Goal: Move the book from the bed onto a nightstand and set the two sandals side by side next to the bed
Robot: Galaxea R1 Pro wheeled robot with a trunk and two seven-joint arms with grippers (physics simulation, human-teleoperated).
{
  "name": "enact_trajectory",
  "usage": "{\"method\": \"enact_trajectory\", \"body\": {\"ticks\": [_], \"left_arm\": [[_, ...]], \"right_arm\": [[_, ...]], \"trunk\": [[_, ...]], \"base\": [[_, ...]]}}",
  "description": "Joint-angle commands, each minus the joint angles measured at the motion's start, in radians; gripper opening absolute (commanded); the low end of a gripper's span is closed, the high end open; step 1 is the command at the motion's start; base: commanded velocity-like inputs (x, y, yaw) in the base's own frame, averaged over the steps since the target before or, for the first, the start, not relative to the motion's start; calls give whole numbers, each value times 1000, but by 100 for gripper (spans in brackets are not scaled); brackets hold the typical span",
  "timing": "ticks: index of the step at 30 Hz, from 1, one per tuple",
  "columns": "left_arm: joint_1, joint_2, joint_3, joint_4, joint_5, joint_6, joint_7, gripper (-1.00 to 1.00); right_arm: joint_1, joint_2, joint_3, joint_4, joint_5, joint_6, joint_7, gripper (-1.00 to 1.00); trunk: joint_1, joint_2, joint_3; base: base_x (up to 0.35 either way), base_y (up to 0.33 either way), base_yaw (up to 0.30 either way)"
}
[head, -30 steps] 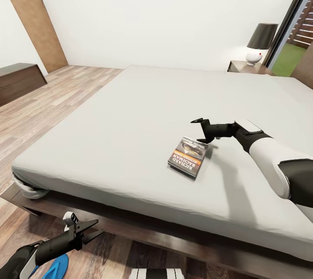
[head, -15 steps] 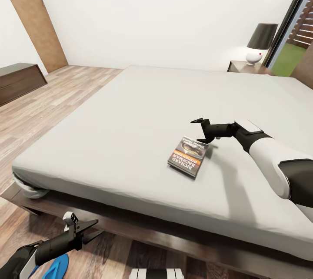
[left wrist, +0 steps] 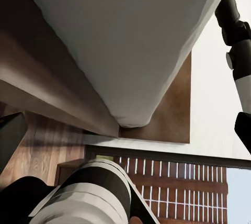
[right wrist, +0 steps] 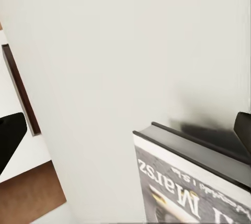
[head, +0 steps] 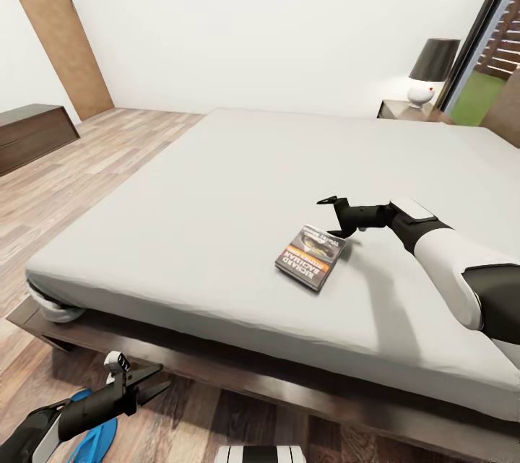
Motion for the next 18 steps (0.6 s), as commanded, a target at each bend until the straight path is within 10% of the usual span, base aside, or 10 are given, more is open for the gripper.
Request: {"method": "enact_trajectory", "body": {"ticks": [1, 18], "left_arm": [[0, 0, 0, 0, -1, 11, -4, 100], [0, 0, 0, 2, -1, 10, -4, 100]], "right_arm": [[0, -1, 6, -2, -9, 2, -8, 100], [0, 0, 7, -2, -10, 2, -8, 100]], "trunk": [[0, 0, -1], [0, 0, -1]], "base": [[-71, 0, 0], [-41, 0, 0]]}}
